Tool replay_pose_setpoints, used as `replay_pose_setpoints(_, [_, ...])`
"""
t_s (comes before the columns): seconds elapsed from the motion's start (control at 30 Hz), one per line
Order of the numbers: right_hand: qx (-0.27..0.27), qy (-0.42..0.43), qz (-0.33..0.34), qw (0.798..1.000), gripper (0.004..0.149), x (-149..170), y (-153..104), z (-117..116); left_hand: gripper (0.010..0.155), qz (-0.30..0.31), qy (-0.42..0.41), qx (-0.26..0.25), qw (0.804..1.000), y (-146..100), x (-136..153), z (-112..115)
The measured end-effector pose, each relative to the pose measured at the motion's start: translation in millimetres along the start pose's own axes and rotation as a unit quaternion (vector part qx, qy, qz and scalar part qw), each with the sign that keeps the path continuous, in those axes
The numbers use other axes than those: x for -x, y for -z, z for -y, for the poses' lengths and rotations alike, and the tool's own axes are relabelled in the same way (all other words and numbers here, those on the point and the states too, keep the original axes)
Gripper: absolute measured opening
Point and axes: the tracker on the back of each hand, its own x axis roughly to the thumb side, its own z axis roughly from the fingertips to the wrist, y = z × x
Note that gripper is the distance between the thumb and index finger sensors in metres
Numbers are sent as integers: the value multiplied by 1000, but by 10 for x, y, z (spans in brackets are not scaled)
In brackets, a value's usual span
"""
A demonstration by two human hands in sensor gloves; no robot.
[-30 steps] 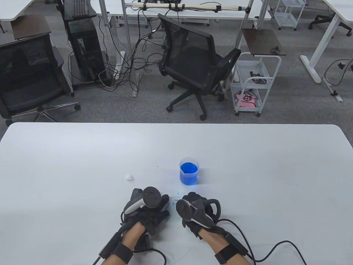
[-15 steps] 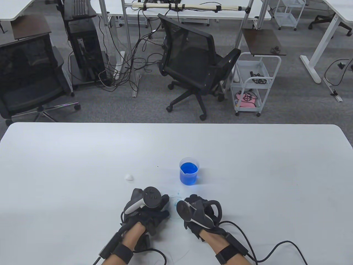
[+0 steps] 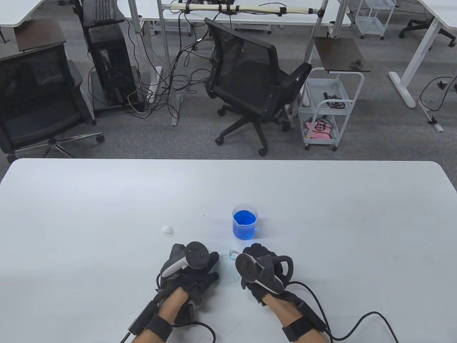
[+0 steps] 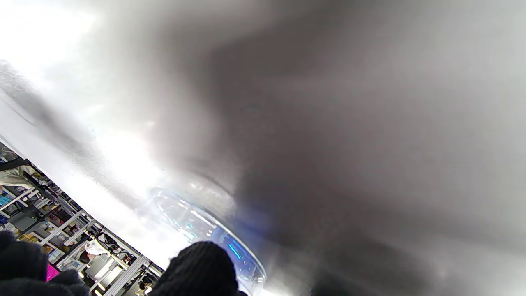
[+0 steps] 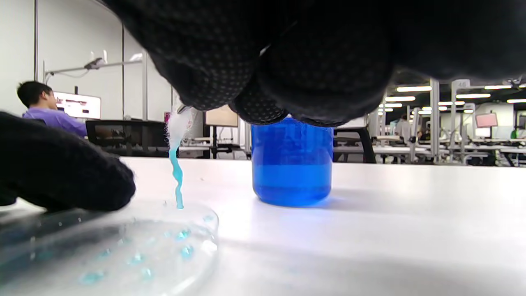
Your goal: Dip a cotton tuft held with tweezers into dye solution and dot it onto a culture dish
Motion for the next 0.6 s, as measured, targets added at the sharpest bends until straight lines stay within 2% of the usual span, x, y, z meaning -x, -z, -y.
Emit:
replay_pose_setpoints(0.17, [-42, -33, 11, 999, 40, -29, -4, -242, 67, -1, 1, 0, 1000, 1, -2, 0])
replay_pose_setpoints(0.27, [-49, -37, 14, 998, 40, -40, -11, -285, 67, -1, 0, 0, 1000, 0, -2, 1])
replay_pose_setpoints(0.4, [-40, -31, 10, 999, 40, -20, -2, -251, 67, -1, -1, 1, 1000, 0, -2, 1])
replay_pose_setpoints(0.6, [-5, -2, -8, 1000, 40, 60, -2, -5, 67, -2, 0, 1, 1000, 0, -2, 1])
